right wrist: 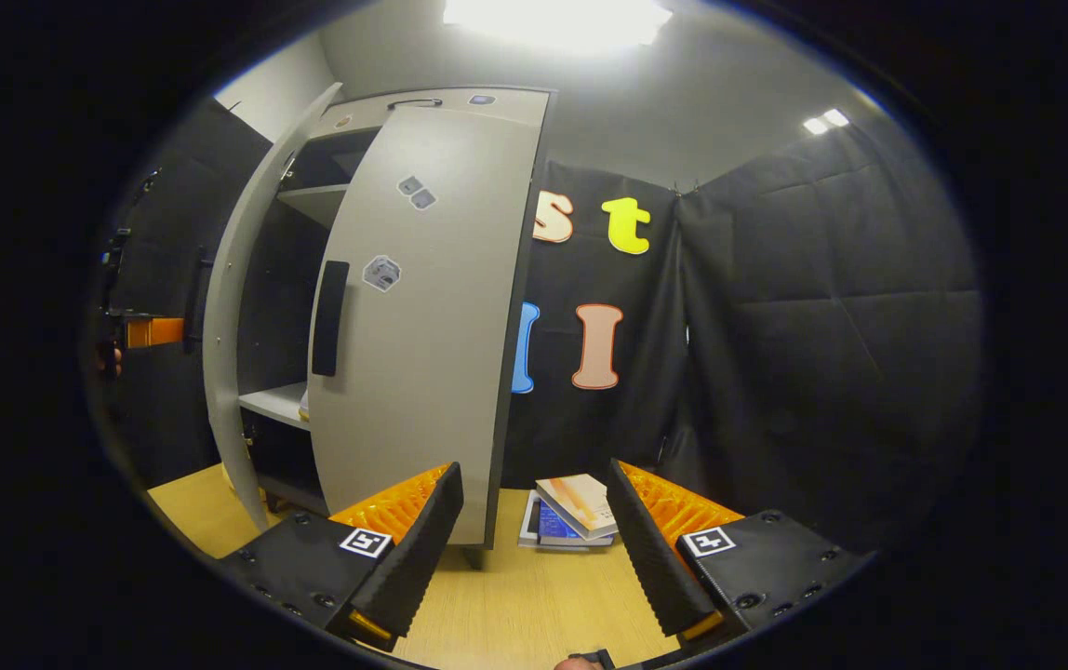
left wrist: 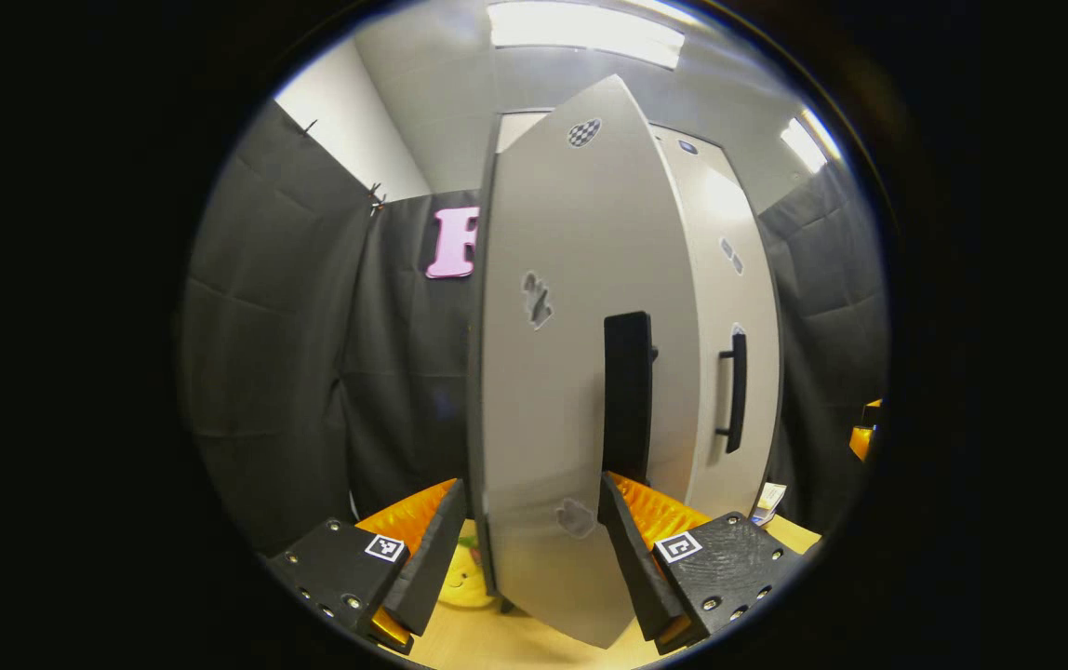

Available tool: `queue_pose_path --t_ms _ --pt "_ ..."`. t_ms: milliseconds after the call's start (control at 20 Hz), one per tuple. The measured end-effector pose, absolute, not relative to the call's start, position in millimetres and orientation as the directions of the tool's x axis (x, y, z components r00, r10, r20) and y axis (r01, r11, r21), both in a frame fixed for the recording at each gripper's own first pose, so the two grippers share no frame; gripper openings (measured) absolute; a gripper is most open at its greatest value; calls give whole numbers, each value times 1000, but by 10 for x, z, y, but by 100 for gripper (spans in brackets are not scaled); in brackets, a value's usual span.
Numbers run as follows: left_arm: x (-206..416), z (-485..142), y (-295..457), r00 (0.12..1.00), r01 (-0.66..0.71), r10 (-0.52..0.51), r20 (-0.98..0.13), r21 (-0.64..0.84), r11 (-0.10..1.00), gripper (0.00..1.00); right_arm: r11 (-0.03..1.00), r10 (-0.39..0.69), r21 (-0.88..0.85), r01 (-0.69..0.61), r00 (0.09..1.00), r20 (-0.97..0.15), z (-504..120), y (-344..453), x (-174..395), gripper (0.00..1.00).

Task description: Grab one shoe with the right hand and put it into the shoe cabinet, grab the other shoe with the left hand and put it into the shoe cabinet; then close the right door with the right hand and the left door with the left hand.

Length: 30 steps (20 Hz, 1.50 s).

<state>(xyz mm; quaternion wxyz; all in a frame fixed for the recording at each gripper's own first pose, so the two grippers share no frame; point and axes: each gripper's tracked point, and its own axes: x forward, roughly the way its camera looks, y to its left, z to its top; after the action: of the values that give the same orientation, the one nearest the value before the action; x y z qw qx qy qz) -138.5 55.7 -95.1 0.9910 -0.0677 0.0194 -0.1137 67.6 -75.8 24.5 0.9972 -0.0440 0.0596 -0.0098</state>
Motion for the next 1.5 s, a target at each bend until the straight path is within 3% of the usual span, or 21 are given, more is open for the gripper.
queue_pose_path --t_ms 700,900,1500 --pt "-1278 -942 236 984 173 -175 -31 -63 983 78 998 43 -31 -47 991 -128 71 -932 641 98" --pt "-1517 -878 370 990 138 -139 -15 -58 989 76 996 85 -29 -89 991 -101 124 -886 597 98" --pt "-2420 -1063 950 984 161 -166 -62 -74 984 78 996 89 -11 -89 995 -40 434 -418 93 95"
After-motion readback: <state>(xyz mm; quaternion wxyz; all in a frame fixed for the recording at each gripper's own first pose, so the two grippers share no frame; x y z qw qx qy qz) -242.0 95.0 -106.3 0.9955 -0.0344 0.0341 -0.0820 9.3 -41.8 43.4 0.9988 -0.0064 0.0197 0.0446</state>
